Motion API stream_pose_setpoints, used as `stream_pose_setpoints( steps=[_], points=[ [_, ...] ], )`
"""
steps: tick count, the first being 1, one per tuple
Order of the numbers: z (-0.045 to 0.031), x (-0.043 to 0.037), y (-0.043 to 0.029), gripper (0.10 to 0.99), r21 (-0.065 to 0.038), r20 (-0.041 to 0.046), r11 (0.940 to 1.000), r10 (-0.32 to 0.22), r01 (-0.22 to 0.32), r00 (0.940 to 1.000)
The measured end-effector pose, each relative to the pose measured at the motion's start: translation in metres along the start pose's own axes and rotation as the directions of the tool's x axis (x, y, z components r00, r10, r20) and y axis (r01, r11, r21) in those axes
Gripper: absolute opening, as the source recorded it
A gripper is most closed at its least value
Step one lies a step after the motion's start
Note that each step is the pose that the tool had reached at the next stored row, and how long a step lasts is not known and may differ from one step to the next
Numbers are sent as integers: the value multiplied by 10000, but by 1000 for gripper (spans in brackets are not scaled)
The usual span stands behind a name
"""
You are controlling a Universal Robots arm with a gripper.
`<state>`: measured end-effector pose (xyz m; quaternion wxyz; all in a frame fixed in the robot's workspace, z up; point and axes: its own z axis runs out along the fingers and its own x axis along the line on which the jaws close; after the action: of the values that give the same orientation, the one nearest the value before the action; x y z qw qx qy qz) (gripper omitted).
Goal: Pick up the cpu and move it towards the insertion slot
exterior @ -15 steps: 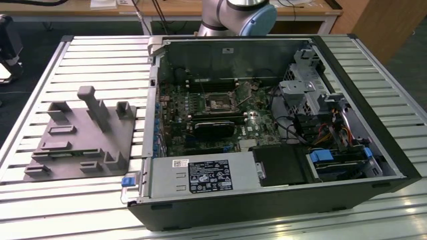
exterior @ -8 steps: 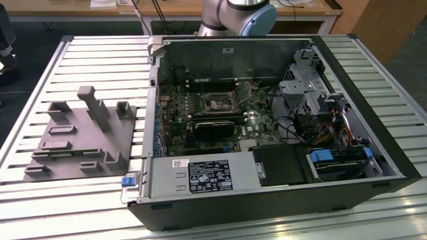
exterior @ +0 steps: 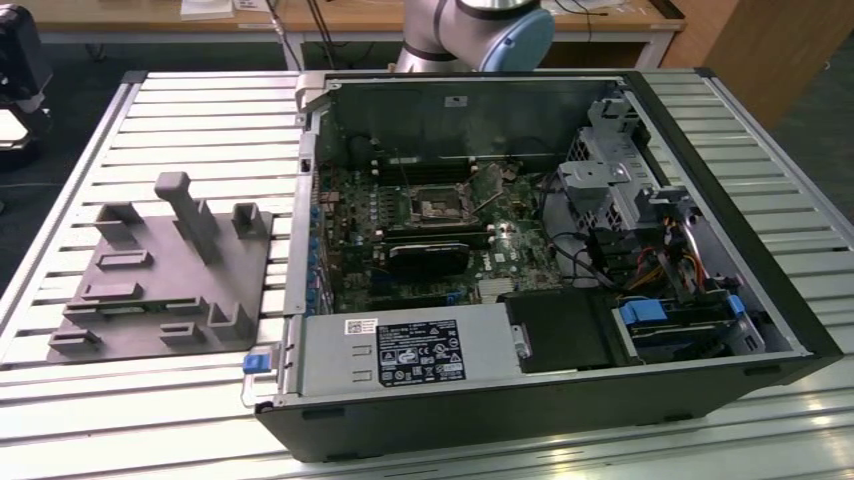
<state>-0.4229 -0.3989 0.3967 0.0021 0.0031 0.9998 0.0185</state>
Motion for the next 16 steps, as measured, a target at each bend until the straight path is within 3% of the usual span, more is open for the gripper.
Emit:
stream_pose_setpoints(
  steps=[7, 16],
  points=[
    [0, -225, 1, 545, 1, 0, 10000, -1, 1, 10000],
    [1, -362, 2, 545, 1, 0, 10000, 0, 0, 10000]
  ],
)
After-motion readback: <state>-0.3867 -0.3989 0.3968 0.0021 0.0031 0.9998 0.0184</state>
